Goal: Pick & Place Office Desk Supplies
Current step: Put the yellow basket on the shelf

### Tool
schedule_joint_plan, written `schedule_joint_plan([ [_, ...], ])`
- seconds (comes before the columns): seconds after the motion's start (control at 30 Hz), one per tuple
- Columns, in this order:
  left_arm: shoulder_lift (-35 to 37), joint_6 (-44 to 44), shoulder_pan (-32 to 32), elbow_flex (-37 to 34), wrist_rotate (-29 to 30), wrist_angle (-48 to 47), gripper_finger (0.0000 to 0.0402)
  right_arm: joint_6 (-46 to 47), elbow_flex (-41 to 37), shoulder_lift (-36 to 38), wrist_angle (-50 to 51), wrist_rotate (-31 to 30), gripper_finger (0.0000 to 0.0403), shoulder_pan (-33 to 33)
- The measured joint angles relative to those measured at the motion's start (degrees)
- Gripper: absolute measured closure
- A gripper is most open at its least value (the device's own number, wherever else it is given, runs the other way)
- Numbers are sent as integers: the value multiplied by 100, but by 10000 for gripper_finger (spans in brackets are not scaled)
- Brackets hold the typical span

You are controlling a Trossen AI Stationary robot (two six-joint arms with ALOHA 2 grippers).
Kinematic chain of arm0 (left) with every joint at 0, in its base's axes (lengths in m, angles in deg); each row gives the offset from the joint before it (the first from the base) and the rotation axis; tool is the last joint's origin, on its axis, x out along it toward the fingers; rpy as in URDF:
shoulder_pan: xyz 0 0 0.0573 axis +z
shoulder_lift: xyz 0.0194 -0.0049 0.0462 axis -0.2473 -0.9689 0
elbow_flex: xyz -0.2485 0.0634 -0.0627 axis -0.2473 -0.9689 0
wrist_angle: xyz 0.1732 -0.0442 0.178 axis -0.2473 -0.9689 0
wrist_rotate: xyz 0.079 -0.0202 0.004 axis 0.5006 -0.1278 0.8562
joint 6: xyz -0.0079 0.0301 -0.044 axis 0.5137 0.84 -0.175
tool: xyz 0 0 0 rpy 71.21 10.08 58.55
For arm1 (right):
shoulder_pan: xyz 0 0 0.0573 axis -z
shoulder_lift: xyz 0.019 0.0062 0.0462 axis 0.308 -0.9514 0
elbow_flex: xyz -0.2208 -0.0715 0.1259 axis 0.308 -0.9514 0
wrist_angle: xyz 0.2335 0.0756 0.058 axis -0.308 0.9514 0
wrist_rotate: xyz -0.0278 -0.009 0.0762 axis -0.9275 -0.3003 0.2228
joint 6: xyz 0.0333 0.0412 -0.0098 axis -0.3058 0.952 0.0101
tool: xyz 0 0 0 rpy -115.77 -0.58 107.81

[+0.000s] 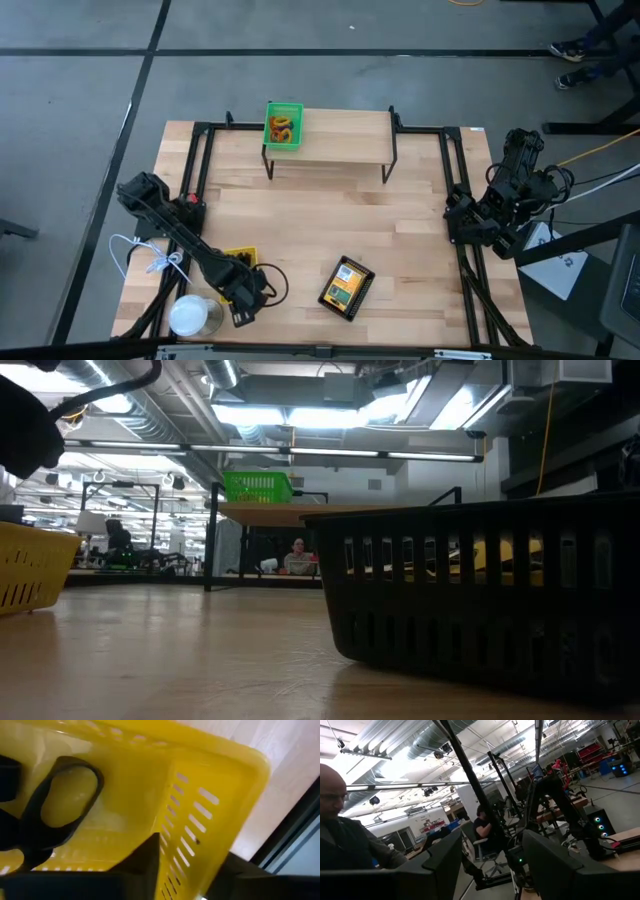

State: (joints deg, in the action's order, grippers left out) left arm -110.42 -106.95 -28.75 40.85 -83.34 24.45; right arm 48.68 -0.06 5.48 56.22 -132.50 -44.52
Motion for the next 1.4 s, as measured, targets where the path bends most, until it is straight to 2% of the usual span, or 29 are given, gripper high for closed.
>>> schedule_joint_plan([
  [0.13, 86, 118, 47, 1, -68, -16, 373, -17, 0, -1, 2, 0, 191, 0],
  [0.2, 143, 159, 94, 3, -171, -32, 390, -19, 0, 0, 14, 0, 191, 0],
  [0.47, 350, 703, 426, 481, -166, -402, 399, -20, 0, 0, 161, 0, 191, 0],
  [0.9, 366, 2189, 1326, 2519, 503, -2799, 400, -17, 0, -1, 302, 2, 191, 0],
  [1.27, 354, 2796, 1933, 3738, 895, -3429, 400, -9, 0, -2, 398, 53, 191, 0],
  [1.4, 230, 3140, 2161, 4256, 1241, -3865, 400, -2, 0, -2, 378, 220, 191, 0],
])
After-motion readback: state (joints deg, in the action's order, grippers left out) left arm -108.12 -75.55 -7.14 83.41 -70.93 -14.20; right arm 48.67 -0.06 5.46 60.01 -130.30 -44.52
